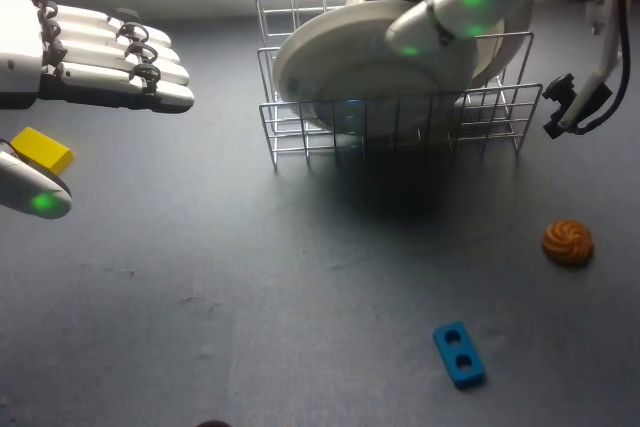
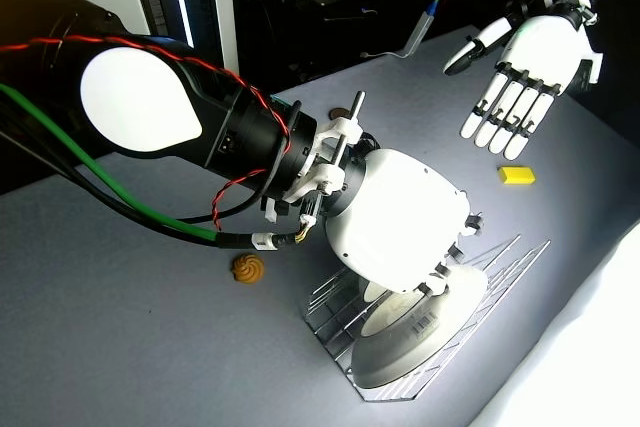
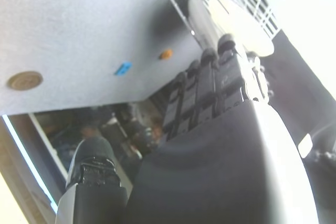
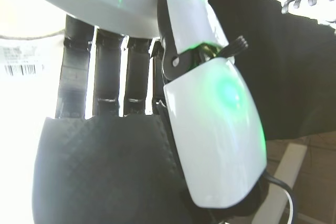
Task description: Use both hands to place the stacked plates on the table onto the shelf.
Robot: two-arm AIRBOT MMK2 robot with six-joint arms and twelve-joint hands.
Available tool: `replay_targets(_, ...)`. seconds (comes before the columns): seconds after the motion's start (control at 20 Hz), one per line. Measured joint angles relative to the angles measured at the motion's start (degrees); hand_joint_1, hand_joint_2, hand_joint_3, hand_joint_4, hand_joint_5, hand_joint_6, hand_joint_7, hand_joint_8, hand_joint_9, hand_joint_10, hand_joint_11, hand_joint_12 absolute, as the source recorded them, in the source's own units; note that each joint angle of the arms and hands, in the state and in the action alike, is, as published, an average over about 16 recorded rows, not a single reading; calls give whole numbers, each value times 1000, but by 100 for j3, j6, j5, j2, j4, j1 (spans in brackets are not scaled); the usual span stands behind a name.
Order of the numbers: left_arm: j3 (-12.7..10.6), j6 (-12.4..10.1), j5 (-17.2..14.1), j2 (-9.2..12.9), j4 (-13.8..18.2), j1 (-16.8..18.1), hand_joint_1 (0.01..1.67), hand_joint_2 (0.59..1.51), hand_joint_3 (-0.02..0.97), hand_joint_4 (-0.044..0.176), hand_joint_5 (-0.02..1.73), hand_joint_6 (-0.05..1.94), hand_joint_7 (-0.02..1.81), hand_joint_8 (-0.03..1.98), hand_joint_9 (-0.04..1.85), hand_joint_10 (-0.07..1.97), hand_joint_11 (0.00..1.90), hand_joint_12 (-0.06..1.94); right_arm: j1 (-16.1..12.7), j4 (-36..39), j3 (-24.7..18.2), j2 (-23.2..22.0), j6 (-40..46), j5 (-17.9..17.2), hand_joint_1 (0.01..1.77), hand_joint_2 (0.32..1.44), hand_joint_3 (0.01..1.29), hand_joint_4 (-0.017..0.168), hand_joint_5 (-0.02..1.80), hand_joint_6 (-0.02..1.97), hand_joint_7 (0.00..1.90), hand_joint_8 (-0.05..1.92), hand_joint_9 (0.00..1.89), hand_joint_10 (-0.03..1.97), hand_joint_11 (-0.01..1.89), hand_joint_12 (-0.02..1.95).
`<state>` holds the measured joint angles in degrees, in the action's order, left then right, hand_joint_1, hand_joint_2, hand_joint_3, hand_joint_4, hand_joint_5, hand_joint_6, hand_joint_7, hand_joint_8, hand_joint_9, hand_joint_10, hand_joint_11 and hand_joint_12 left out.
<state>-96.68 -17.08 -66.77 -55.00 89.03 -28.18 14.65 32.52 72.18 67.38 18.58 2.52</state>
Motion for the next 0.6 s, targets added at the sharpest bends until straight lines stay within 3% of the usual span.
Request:
replay_targets(0.4, 14, 0, 1, 0, 6, 1, 15, 1189, 14, -4, 21, 6, 21, 0, 18, 9, 17, 6, -168, -2, -105, -172, -160, -98, 1120, 1080, 9, -4, 800, 138, 901, 98, 866, 245, 476, 1362)
replay_targets(0.6, 50, 0, -1, 5, 14, 34, 15, 1189, 14, -4, 22, 7, 21, 0, 18, 9, 17, 6, -292, 0, -356, -491, -444, -188, 1106, 1067, 9, -3, 812, 24, 910, 9, 896, 155, 482, 1336)
